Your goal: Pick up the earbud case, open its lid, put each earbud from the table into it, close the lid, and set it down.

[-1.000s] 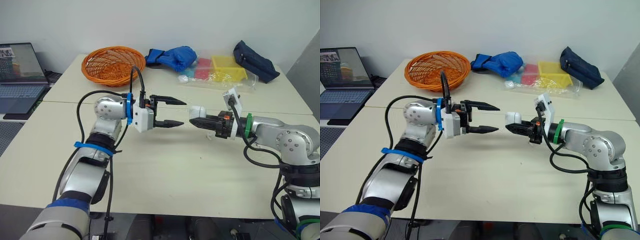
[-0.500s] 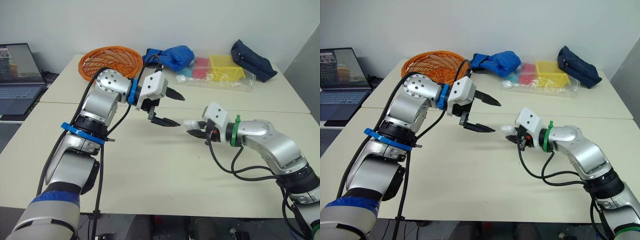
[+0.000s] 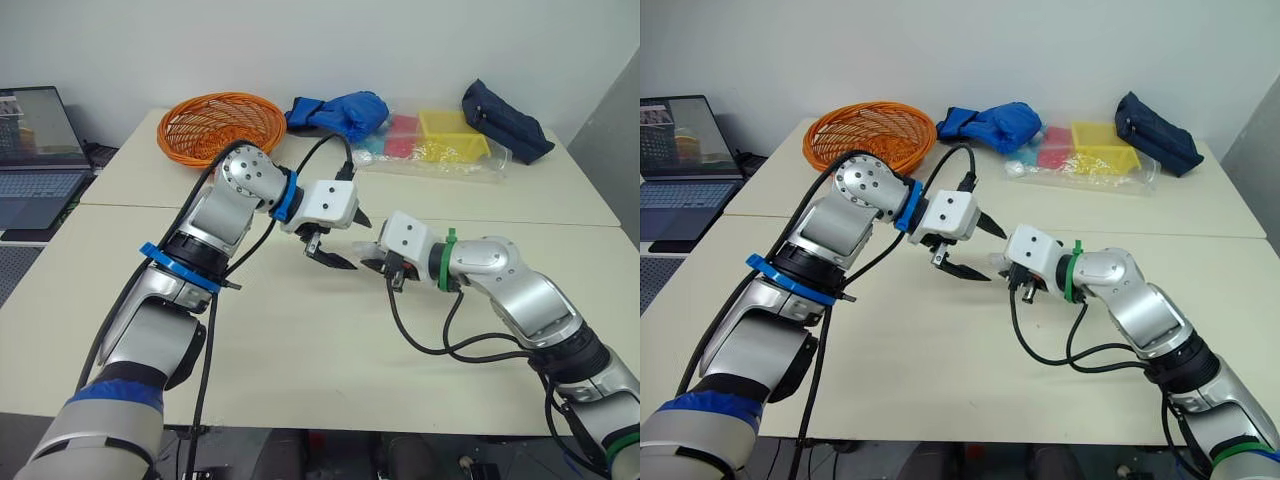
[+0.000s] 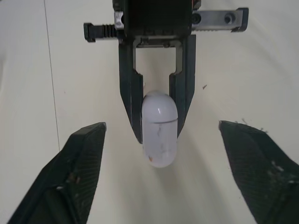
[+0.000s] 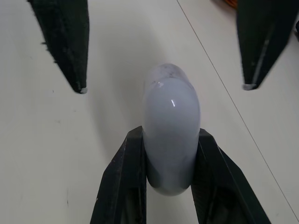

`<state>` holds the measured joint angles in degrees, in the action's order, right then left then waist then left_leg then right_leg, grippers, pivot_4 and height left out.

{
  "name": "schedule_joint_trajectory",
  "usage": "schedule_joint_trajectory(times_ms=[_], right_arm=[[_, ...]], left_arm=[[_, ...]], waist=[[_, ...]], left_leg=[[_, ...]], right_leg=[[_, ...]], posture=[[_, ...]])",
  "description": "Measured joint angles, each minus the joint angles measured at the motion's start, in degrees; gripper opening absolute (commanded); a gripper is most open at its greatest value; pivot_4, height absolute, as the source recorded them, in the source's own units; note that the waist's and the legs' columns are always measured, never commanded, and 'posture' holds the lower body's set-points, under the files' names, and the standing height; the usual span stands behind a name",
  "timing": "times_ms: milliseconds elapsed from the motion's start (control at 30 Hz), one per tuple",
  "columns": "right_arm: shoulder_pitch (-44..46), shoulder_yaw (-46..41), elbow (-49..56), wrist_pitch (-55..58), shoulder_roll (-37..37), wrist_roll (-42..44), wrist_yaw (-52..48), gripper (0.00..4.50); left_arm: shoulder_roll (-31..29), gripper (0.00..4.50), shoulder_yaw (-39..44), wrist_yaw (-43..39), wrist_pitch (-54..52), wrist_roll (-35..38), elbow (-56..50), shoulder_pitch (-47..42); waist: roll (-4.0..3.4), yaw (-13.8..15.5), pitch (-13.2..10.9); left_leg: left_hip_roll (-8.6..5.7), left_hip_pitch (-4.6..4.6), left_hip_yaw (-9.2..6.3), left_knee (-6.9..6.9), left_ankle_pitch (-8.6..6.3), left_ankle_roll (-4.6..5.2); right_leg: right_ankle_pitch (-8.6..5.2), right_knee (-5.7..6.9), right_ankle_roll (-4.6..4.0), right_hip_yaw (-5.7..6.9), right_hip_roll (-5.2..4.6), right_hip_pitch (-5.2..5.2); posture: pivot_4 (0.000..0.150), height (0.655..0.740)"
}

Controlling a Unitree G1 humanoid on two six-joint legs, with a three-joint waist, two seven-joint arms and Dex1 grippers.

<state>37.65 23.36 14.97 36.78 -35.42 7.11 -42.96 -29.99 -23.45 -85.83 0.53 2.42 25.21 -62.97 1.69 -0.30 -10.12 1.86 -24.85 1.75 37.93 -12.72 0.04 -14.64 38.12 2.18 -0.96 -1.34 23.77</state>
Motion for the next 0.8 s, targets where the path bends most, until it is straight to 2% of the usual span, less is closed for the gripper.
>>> schedule_joint_trajectory(times_ms=[33, 300, 767, 800], right_arm=[[0.0, 0.0, 0.0, 0.2, 0.1, -0.2, -0.1, 0.81], [0.4, 0.0, 1.5, 1.5, 0.8, -1.4, -1.6, 0.81], [1.8, 0.0, 3.8, 4.0, 1.9, -1.8, -2.1, 0.81], [1.8, 0.0, 3.8, 4.1, 2.0, -1.8, -2.1, 0.81]], left_arm=[[0.0, 2.67, 0.0, 0.0, 0.1, -0.1, 0.1, 0.1], [2.1, 2.67, 0.2, 0.3, -0.1, -1.2, 2.5, 0.2], [2.0, 2.67, 0.2, 0.2, -0.5, -1.6, 2.1, 0.5], [2.0, 2.3, 0.2, 0.2, -0.4, -1.7, 2.1, 0.6]], waist=[[0.0, 0.0, 0.0], [0.0, 0.0, 0.0], [0.0, 0.0, 0.0], [0.0, 0.0, 0.0]], left_leg=[[0.0, 0.0, 0.0, 0.0, 0.0, 0.0], [-0.01, 0.0, -0.01, 0.01, 0.0, 0.0], [0.0, 0.0, -0.02, 0.03, 0.0, 0.0], [0.0, 0.0, -0.02, 0.03, 0.0, 0.0]], right_leg=[[0.0, 0.0, 0.0, 0.0, 0.0, 0.0], [0.0, 0.02, 0.0, 0.01, 0.0, 0.0], [0.0, 0.06, 0.0, 0.02, 0.0, 0.0], [0.0, 0.06, 0.0, 0.02, 0.0, 0.0]], posture=[[0.15, 0.74], [0.15, 0.74], [0.15, 0.74], [0.15, 0.74]])
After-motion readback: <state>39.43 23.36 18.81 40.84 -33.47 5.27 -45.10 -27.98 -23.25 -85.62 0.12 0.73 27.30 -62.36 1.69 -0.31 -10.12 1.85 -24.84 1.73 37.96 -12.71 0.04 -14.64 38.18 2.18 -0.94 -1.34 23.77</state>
